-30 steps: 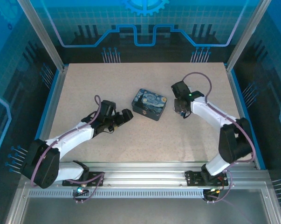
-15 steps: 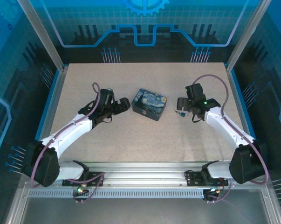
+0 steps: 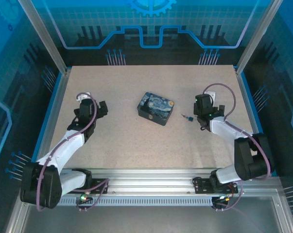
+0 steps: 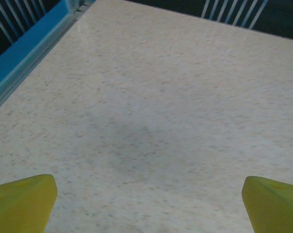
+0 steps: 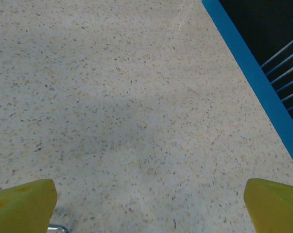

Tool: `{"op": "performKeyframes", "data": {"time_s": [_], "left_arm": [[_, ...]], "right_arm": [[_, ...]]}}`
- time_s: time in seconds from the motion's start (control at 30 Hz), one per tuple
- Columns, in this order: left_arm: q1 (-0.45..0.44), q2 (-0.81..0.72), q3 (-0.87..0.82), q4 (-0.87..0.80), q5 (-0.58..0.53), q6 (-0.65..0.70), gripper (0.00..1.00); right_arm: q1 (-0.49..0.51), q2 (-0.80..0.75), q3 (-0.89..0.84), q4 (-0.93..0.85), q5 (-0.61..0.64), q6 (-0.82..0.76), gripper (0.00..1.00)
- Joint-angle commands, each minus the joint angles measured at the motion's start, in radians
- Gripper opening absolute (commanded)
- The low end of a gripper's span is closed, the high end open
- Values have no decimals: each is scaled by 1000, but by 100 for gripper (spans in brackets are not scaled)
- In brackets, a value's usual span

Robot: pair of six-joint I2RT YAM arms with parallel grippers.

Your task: Unlock a padlock with a key

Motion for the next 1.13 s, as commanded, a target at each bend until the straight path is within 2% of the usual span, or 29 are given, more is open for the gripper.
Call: {"op": "performKeyframes", "data": {"time_s": [0.0, 0.07, 0.2, 0.27, 0.3, 0.37, 0.4, 0.43, 0.5, 0.53, 0.57, 0.7, 0.93, 1.1], "left_arm": [[36, 52, -105, 323, -12, 124, 99], [52, 122, -131, 438, 3, 129, 99], [56, 244, -159, 622, 33, 167, 99], [64, 303, -198, 734, 45, 157, 99], [69, 333, -228, 845, 68, 177, 99], [68, 330, -224, 800, 158, 193, 99], [68, 384, -235, 858, 179, 200, 99], [69, 436, -250, 995, 173, 229, 99], [80, 382, -216, 821, 184, 189, 99], [76, 406, -233, 900, 183, 206, 99], [73, 408, -233, 908, 179, 210, 99], [63, 407, -230, 895, 168, 214, 99], [63, 408, -230, 900, 166, 216, 99], [63, 408, -230, 900, 166, 217, 99]], "right_arm": [[-27, 15, -51, 291, -11, -114, 100], [-43, 29, -60, 290, -46, -101, 100], [-65, 34, -219, 563, -164, -135, 100], [-89, 20, -248, 601, -290, -154, 100], [-107, 20, -256, 611, -362, -164, 100], [-128, 22, -261, 621, -434, -171, 100], [-138, 18, -277, 639, -470, -171, 100], [-147, 18, -294, 668, -503, -172, 100], [-145, 70, -361, 860, -477, -182, 100], [-144, 51, -341, 778, -468, -167, 100], [-140, 50, -339, 783, -461, -166, 100], [-113, 53, -335, 775, -432, -188, 100], [-135, 55, -327, 761, -484, -183, 100], [-129, 55, -333, 773, -471, -187, 100]]}}
